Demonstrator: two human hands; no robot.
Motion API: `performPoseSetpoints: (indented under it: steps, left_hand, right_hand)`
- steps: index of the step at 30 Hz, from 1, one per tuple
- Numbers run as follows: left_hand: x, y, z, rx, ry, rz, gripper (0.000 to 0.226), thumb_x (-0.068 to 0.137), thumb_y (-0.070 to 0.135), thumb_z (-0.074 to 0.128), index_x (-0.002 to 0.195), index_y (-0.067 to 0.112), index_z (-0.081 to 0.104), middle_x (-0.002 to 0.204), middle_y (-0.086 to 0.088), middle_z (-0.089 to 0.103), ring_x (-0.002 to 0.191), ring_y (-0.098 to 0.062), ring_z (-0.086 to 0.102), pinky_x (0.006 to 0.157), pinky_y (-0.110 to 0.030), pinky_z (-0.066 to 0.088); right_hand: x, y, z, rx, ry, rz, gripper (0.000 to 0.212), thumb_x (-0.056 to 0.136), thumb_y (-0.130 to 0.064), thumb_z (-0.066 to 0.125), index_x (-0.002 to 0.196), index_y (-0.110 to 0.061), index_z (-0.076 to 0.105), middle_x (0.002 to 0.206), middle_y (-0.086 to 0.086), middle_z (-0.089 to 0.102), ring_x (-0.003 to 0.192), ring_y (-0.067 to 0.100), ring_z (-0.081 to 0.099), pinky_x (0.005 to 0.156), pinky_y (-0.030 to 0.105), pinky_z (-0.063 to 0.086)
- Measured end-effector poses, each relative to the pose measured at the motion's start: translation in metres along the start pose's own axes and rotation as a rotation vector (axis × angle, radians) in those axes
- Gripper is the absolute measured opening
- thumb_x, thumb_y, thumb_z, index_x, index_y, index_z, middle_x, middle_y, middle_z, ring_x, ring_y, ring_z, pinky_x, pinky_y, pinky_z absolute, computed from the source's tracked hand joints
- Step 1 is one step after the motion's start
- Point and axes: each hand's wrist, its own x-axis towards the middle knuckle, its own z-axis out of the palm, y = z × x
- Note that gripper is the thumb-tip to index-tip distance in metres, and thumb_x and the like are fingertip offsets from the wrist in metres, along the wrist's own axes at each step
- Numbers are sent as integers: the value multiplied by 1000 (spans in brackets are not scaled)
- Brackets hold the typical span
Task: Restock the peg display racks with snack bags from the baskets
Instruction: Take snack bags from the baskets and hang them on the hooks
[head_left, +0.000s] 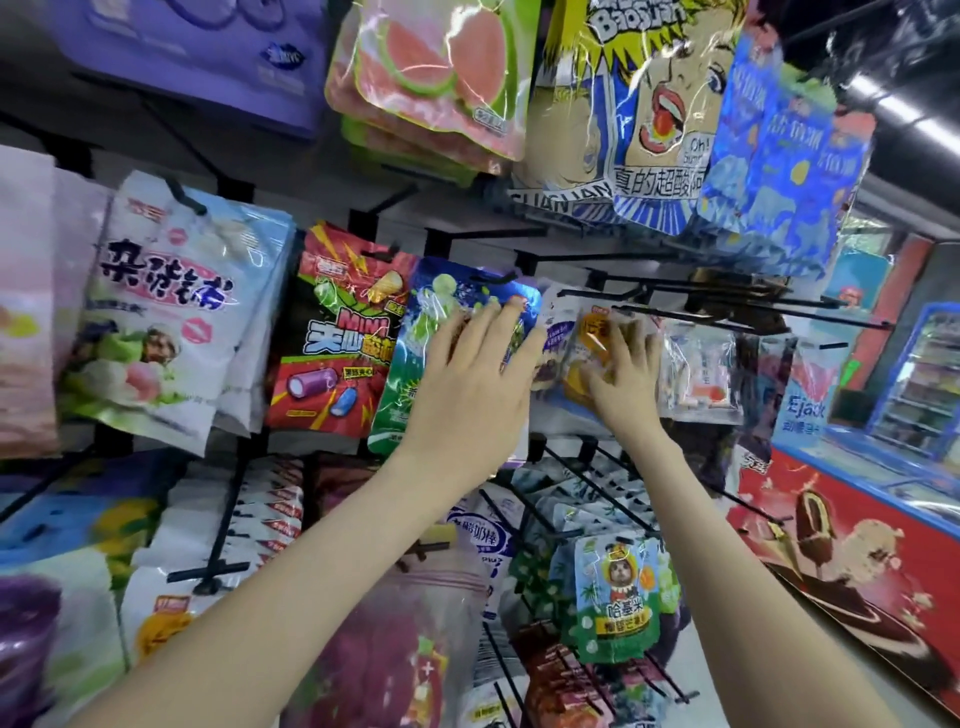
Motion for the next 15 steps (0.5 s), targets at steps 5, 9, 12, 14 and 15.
performPoseSetpoints:
  steps: [5, 9, 12, 14, 15]
  left_hand:
    - [-5, -2, -4, -15, -10, 22, 40, 95, 21, 44, 130, 6, 55, 138, -20, 50, 129, -35, 47, 111, -51, 32]
    - [-27, 14, -18, -49, -74, -25, 45, 95, 25, 36, 133, 7, 55, 140, -21, 49, 132, -36, 43, 112, -50, 31]
    - [-59, 40, -33, -100, -87, -54, 43, 95, 24, 40, 131, 6, 56, 140, -22, 48, 134, -36, 41, 113, -49, 28]
    - [-90, 65, -44, -151, -97, -63, 39, 95, 21, 47, 129, 5, 58, 140, -22, 48, 133, -36, 42, 113, -48, 28]
    - [-109, 80, -49, -180, -111, -66, 38, 94, 19, 50, 128, 5, 59, 140, -22, 49, 132, -36, 44, 113, -46, 28]
  right_hand:
    - [-15, -5, -3, 64, -2, 29, 62, 97, -21, 52, 151, -14, 23, 160, 11, 7, 148, 25, 2, 118, 39, 7]
    - [-61, -16, -15, 126, -31, -13, 61, 97, -14, 50, 151, -16, 23, 160, 5, 14, 147, 19, 11, 119, 36, 14]
    - [-115, -19, -21, 174, -33, -61, 54, 98, -13, 47, 149, -17, 29, 155, 2, 28, 143, 16, 24, 115, 33, 24]
    - [-157, -12, -20, 172, -26, -115, 47, 97, -10, 47, 143, -11, 36, 145, 6, 40, 135, 20, 37, 111, 37, 33]
    - [-180, -5, -18, 178, -39, -132, 45, 96, -8, 47, 140, -8, 40, 141, 8, 44, 131, 21, 41, 109, 37, 35]
